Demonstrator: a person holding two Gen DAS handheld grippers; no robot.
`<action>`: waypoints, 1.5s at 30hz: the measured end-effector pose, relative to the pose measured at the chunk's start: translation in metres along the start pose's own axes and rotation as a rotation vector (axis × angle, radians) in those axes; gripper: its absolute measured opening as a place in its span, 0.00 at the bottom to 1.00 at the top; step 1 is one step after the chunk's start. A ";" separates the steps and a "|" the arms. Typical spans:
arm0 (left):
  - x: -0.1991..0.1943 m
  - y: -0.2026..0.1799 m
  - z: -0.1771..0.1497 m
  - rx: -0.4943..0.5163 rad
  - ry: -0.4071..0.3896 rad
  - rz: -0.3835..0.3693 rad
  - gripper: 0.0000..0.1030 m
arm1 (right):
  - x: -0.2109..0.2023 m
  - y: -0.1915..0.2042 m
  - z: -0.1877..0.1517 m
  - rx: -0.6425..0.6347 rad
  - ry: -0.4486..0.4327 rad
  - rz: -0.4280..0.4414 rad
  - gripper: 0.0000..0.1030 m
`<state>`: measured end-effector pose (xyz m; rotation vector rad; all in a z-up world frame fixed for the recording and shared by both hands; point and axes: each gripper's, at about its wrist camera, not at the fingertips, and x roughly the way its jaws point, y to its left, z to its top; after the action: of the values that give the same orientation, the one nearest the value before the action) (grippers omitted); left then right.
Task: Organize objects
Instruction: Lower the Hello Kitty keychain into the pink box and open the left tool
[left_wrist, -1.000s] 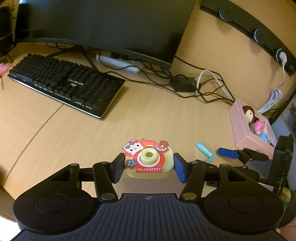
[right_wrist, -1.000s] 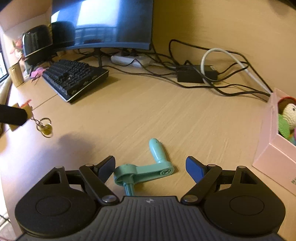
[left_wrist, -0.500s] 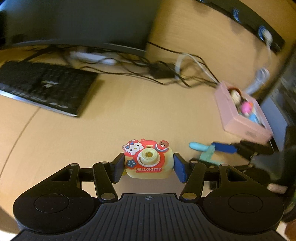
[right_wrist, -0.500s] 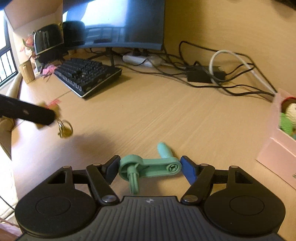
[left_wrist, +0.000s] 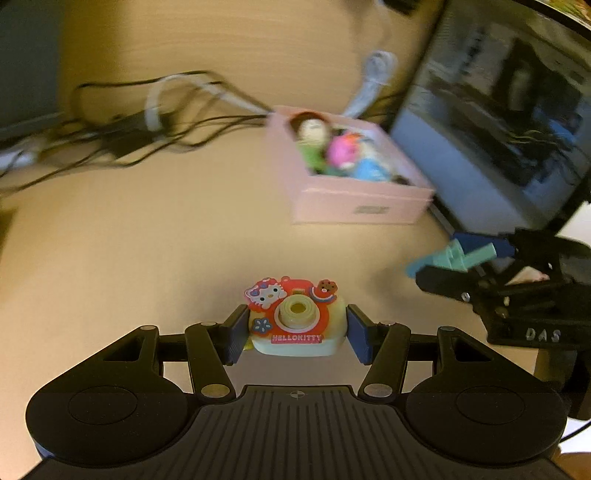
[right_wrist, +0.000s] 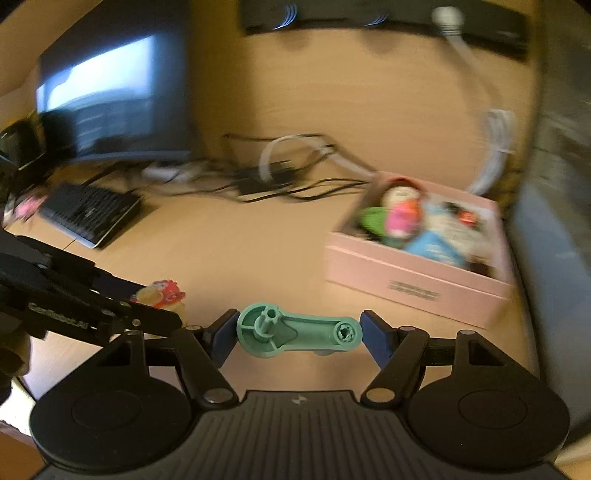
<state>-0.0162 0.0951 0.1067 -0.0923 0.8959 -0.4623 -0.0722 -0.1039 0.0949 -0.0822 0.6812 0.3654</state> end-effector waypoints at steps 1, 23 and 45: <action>0.003 -0.004 0.008 0.008 -0.004 -0.021 0.59 | -0.006 -0.007 -0.001 0.016 -0.006 -0.020 0.69; 0.155 -0.059 0.145 0.265 -0.214 0.029 0.59 | -0.044 -0.087 -0.049 0.241 -0.016 -0.174 0.69; 0.065 0.010 0.043 -0.151 -0.204 0.007 0.57 | -0.016 -0.081 0.001 0.218 -0.029 -0.116 0.69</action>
<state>0.0553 0.0717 0.0836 -0.2691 0.7293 -0.3708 -0.0539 -0.1838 0.1025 0.0905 0.6809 0.1794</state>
